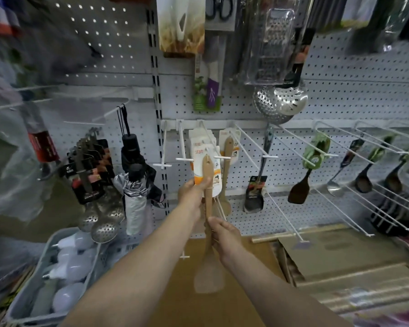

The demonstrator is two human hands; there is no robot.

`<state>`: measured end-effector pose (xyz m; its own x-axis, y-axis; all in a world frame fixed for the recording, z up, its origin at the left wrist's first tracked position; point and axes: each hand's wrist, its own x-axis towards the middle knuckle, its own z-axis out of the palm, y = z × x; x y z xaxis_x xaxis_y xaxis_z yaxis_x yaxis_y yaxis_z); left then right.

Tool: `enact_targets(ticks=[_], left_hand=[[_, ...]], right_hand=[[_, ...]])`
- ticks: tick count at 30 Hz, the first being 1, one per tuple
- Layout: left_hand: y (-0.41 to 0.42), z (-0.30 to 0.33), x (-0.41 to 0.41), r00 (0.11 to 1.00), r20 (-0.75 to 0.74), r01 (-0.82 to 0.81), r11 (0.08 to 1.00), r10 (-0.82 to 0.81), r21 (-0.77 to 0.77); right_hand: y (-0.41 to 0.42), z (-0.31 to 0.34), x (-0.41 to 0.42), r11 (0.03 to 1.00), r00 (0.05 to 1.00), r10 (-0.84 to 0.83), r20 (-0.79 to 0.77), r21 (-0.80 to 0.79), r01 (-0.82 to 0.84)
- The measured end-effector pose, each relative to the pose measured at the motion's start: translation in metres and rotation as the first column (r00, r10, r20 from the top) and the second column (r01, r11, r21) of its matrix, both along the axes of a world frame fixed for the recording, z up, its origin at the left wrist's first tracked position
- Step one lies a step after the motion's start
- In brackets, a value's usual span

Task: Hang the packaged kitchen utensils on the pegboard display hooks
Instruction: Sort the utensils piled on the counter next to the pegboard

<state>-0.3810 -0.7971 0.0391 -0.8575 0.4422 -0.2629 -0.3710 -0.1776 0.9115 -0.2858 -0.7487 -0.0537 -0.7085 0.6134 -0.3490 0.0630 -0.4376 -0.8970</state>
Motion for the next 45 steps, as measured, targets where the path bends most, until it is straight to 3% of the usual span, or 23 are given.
enact_targets(ticks=[11,16,22,30,35,45], left_hand=[[0.026,-0.013,-0.054,1.000,0.011,0.003,1.000,-0.003,0.001],[0.017,-0.017,-0.040,1.000,0.001,-0.029,0.999,0.029,-0.038],[-0.041,-0.028,0.007,0.994,0.050,-0.092,0.995,0.095,-0.048],[-0.138,-0.061,0.059,0.947,0.250,-0.230,0.969,0.202,0.088],[-0.213,-0.063,0.074,0.918,0.287,-0.316,0.943,0.274,0.109],[-0.451,-0.061,0.063,0.831,0.335,-0.504,0.856,0.444,0.115]], right_hand=[[0.037,-0.013,-0.063,1.000,0.999,0.019,0.028,-0.005,-0.019],[0.034,-0.005,-0.051,0.999,0.999,0.048,0.026,-0.020,-0.047],[0.010,-0.006,-0.025,0.994,0.997,0.067,0.047,0.078,-0.071],[-0.060,0.006,0.005,0.961,0.968,0.238,0.078,0.124,-0.246],[-0.129,0.011,0.000,0.914,0.912,0.382,0.151,0.084,-0.397],[-0.361,0.024,-0.032,0.832,0.826,0.541,0.154,0.047,-0.553]])
